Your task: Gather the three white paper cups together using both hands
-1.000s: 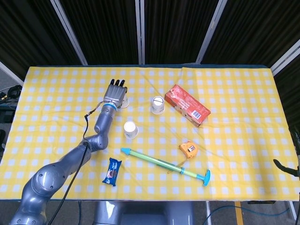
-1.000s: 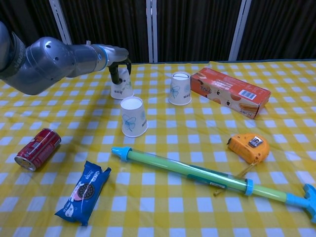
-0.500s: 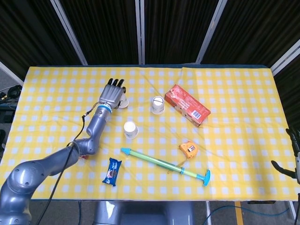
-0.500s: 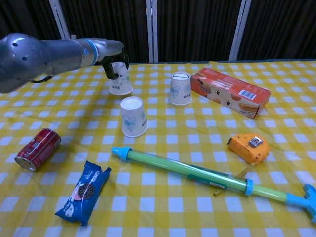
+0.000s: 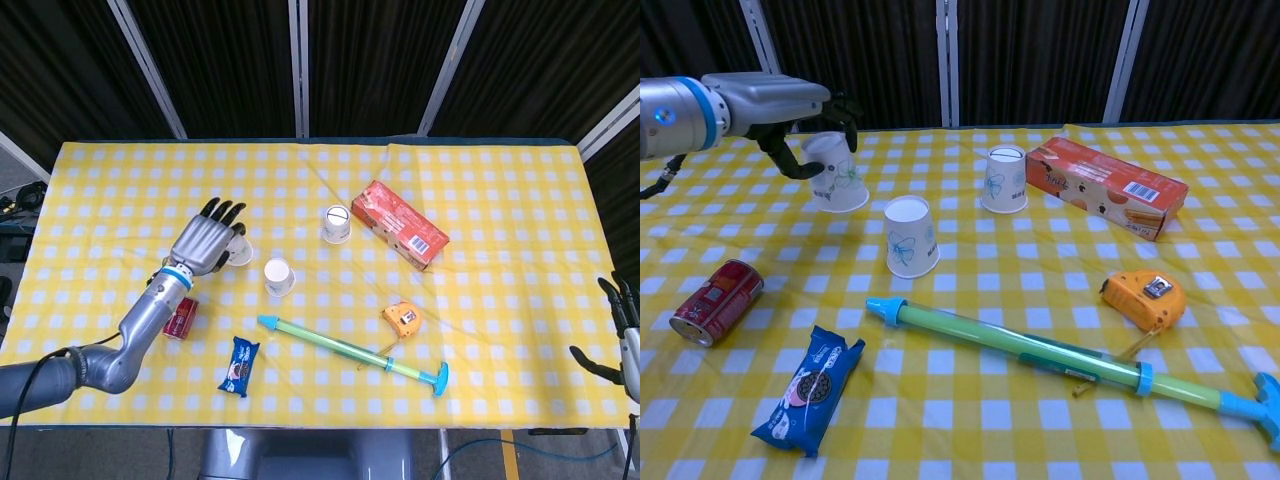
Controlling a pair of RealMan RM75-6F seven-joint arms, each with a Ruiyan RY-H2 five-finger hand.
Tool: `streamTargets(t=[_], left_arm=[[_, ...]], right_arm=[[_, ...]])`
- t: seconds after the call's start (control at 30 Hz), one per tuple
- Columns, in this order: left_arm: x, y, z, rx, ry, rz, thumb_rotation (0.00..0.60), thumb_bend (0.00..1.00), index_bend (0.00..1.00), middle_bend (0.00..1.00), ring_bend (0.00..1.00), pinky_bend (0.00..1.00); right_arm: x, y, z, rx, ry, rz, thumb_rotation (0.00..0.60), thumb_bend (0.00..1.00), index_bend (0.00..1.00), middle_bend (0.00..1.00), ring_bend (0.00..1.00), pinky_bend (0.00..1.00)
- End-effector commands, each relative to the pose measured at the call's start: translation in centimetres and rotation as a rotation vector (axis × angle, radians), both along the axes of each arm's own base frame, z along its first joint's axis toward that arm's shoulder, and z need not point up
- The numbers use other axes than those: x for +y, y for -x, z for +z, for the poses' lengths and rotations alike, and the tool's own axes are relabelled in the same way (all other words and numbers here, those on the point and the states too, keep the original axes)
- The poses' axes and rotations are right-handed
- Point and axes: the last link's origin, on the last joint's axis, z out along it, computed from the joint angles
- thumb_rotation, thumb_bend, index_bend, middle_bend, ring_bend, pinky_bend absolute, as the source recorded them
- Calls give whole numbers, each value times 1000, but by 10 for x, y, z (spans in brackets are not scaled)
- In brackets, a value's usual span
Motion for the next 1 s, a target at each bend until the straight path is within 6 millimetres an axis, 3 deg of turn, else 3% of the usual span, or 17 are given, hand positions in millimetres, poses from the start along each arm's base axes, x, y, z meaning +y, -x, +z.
streamTargets(t=[0.03, 0.23, 0.43, 1.0], left_arm=[[-15, 8, 1, -2, 15, -7, 600, 535, 340, 0, 0, 0], [-32, 20, -15, 9, 58, -15, 600, 535, 344, 0, 0, 0], [-39, 17, -30, -8, 75, -27, 600, 536, 343, 0, 0, 0], [-40, 11, -47, -12, 69, -53, 600, 528, 312, 0, 0, 0]], right_arm=[[1, -2, -1, -1, -2, 8, 600, 60, 74, 0, 0, 0], [4, -4, 0, -6, -2, 21, 600, 60, 74, 0, 0, 0], [6, -6, 2, -12, 7, 31, 600, 61, 74, 0, 0, 0], [8, -6, 3, -15, 10, 32, 600, 60, 74, 0, 0, 0]])
